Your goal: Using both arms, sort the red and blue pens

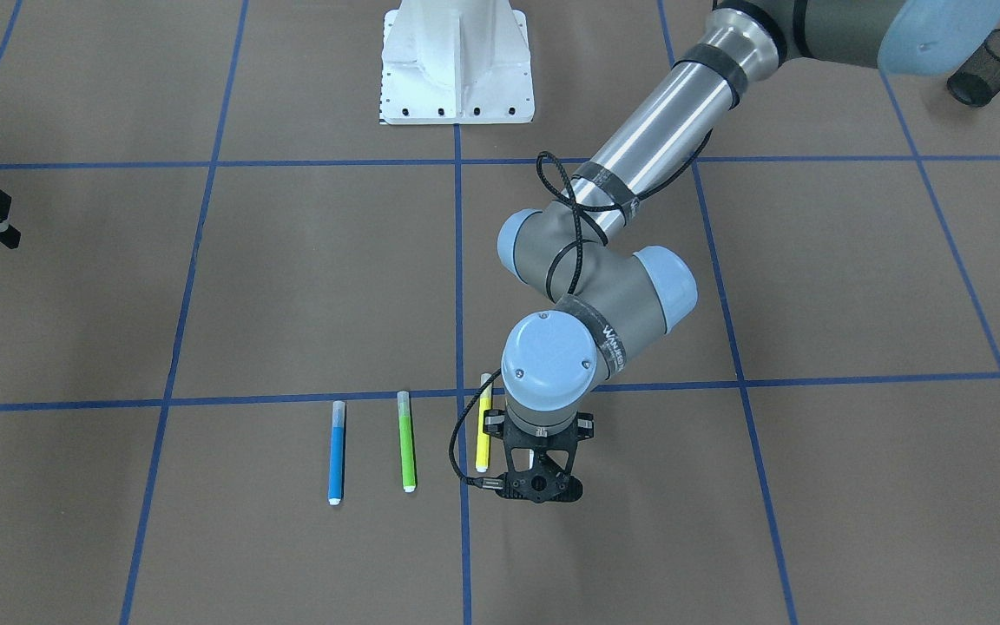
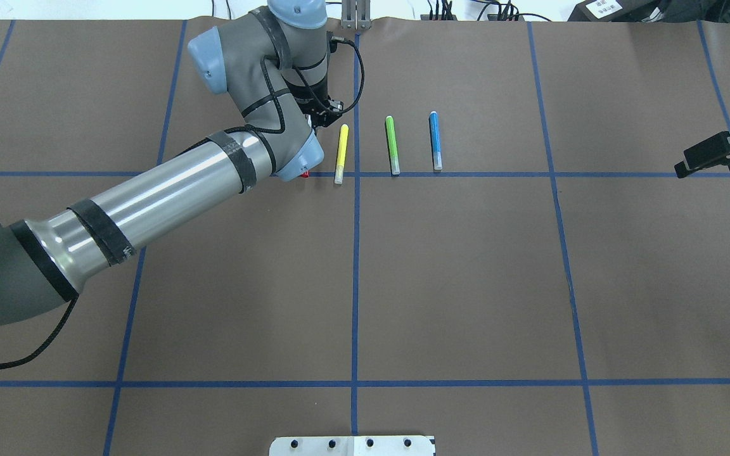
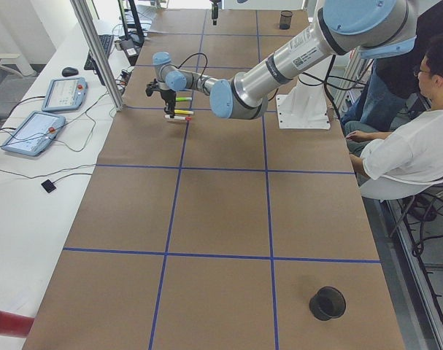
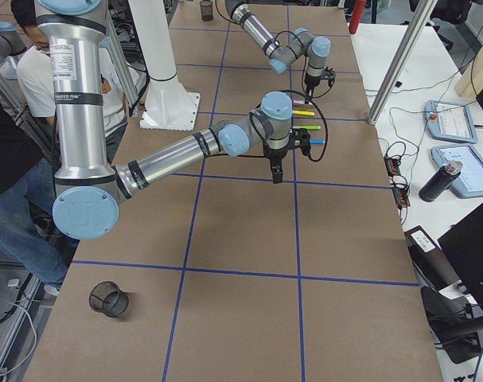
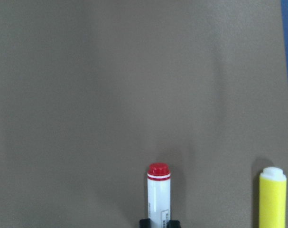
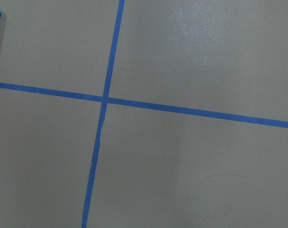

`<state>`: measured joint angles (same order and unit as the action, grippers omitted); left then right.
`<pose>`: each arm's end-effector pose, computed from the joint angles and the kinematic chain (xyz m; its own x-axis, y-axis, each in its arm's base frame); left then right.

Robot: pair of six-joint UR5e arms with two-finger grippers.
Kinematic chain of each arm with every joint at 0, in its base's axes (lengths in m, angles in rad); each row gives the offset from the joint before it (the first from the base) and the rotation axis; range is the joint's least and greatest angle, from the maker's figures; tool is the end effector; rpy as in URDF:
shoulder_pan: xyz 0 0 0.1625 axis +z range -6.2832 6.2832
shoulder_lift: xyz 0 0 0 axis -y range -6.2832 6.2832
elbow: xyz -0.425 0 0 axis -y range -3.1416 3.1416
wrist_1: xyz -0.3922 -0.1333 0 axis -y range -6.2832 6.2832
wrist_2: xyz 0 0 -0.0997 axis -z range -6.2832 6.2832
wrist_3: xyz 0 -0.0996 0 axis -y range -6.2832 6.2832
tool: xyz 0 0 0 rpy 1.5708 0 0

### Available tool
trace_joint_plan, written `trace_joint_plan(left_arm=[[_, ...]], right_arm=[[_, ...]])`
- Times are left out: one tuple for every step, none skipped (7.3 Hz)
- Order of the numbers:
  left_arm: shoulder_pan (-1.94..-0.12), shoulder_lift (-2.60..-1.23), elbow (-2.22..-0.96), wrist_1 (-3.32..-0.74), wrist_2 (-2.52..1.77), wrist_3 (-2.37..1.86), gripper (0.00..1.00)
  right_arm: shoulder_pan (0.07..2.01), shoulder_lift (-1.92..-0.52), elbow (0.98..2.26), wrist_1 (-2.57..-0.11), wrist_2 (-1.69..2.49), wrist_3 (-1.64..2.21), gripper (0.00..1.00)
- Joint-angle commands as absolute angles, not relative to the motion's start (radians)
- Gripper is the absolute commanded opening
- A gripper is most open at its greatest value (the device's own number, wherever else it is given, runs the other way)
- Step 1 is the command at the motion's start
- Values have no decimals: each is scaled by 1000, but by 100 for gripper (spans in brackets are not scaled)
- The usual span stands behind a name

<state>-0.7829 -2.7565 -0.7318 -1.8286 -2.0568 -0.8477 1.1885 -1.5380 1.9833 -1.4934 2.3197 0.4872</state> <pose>0.5731 -0.6927 0.2047 0.7255 0.1035 -0.6804 -0.0594 0.9944 0.0879 -0.1223 -0.4797 0.4318 0.6398 -0.1437 0.7550 0.0268 0.9859 0.1650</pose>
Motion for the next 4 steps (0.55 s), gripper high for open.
trace_joint_plan(left_arm=[[-799,-2737,-872,-1732,-2060,-850,0],[-801,-2656,-994,-1727,-2060,-860,0],[-802,-2557,-1132,-1726,-2060,-877,0],[-816,-2478,-1240,-1726,-2060,-893,0]], right_arm=[[1187,-1532,1980,-1493,2313,488,100],[1186,-1528,1977,-1493,2310,488,100],[1186,-1523,1974,-1493,2310,488,100],[1186,-1508,1971,-1493,2309,489,100]])
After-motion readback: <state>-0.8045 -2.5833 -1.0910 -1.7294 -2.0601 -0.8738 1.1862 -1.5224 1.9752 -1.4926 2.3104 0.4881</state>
